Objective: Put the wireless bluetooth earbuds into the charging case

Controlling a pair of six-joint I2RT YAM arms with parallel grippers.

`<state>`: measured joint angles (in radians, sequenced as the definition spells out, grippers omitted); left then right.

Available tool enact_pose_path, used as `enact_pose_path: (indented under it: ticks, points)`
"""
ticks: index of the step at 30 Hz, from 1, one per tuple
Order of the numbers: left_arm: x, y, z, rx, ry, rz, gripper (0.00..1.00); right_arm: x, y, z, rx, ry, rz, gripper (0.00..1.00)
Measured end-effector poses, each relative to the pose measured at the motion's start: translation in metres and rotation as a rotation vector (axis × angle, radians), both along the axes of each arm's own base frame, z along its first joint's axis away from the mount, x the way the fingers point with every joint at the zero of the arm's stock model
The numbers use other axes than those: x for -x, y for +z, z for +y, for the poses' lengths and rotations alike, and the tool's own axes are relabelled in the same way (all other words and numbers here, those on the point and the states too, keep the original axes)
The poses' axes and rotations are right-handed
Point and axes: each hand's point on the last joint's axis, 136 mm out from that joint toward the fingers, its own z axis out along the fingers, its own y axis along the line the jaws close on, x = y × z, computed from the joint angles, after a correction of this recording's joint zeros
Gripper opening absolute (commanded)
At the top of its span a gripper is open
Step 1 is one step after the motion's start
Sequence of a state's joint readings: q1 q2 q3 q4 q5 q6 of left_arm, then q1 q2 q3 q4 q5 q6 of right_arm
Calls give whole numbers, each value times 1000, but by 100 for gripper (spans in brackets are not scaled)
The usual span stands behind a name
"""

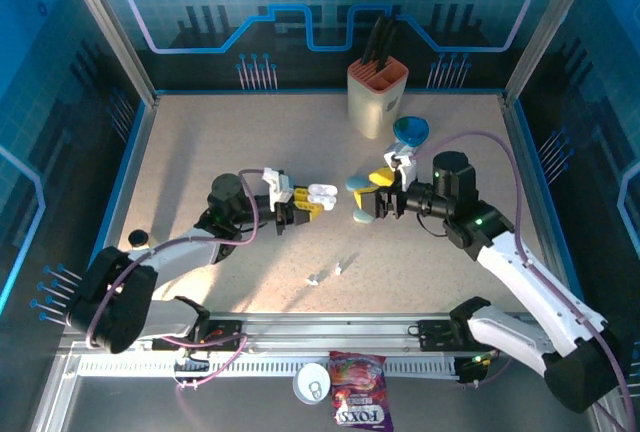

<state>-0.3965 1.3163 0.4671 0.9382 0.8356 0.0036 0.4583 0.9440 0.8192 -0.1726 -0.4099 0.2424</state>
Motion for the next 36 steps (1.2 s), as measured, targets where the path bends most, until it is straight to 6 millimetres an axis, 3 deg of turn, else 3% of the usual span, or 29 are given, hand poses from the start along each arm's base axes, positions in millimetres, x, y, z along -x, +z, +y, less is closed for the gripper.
enact_pose_path:
  ticks: [5,11,17,23,27,36]
  points:
    - [-29,-3,25,50,163,-14,3,2,-47,-8,61,-136,194,65]
    - [-48,8,43,106,286,-62,4,49,-136,28,211,-61,432,57]
    - [-61,14,62,134,379,-77,3,78,-196,53,357,-32,628,50]
    - [-64,15,66,135,396,-78,4,83,-222,52,427,-110,735,42]
    - [-64,15,66,135,395,-78,4,81,-230,55,449,-134,775,38]
    - [-63,13,66,134,395,-74,4,79,-244,61,477,-143,836,19]
